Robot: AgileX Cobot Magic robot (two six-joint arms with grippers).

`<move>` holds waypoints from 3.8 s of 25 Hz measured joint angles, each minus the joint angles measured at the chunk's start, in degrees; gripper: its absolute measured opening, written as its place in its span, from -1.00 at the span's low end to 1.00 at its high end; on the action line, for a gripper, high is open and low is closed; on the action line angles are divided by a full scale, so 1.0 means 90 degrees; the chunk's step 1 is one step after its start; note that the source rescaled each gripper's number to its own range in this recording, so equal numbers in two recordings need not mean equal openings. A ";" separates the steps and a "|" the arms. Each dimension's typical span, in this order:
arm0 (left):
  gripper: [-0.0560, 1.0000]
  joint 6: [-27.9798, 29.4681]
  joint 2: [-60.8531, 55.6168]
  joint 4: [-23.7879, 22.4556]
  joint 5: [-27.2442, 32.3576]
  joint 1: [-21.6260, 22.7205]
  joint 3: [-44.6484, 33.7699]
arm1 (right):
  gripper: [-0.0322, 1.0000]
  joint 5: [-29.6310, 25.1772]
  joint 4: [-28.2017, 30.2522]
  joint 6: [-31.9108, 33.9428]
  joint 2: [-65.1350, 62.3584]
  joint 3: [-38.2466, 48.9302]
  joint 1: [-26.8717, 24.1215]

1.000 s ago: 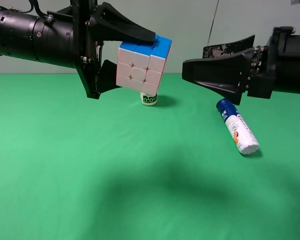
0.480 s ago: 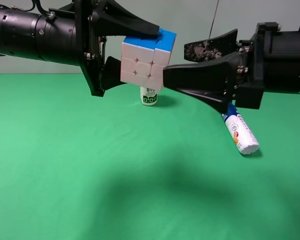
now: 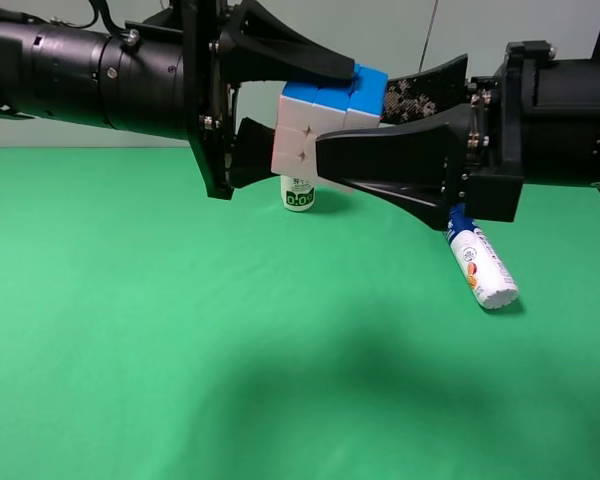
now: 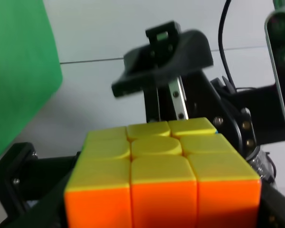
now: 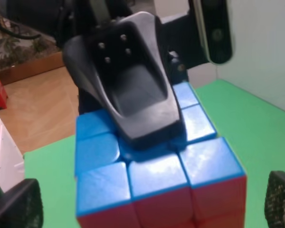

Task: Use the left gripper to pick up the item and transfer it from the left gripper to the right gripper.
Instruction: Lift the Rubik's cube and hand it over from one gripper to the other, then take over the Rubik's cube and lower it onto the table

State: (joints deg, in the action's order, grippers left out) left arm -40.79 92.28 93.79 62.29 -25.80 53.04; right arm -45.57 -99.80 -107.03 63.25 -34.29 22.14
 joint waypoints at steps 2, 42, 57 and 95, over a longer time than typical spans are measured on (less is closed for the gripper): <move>-0.89 -0.0028 0.0000 0.0093 -0.0077 -0.0132 0.0000 | 0.99 0.0001 0.0000 0.0000 0.0000 0.0000 0.0000; -0.89 -0.0189 0.0000 0.0479 -0.0215 -0.0389 0.0000 | -0.62 -0.0110 -0.0026 -0.0034 0.0000 -0.0007 0.0000; 0.41 -0.0037 0.0000 0.0534 -0.0611 -0.0389 0.0000 | -0.94 -0.0138 -0.0001 0.0002 0.0000 -0.0007 0.0000; 0.80 -0.0204 -0.0333 -0.0901 0.0522 0.1550 0.0000 | -0.94 0.0489 -0.0001 0.0084 0.0000 -0.0007 0.0000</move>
State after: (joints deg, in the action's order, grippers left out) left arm -42.63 89.28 85.68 66.98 -11.85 53.04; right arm -41.17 -99.81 -106.28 63.25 -34.36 22.14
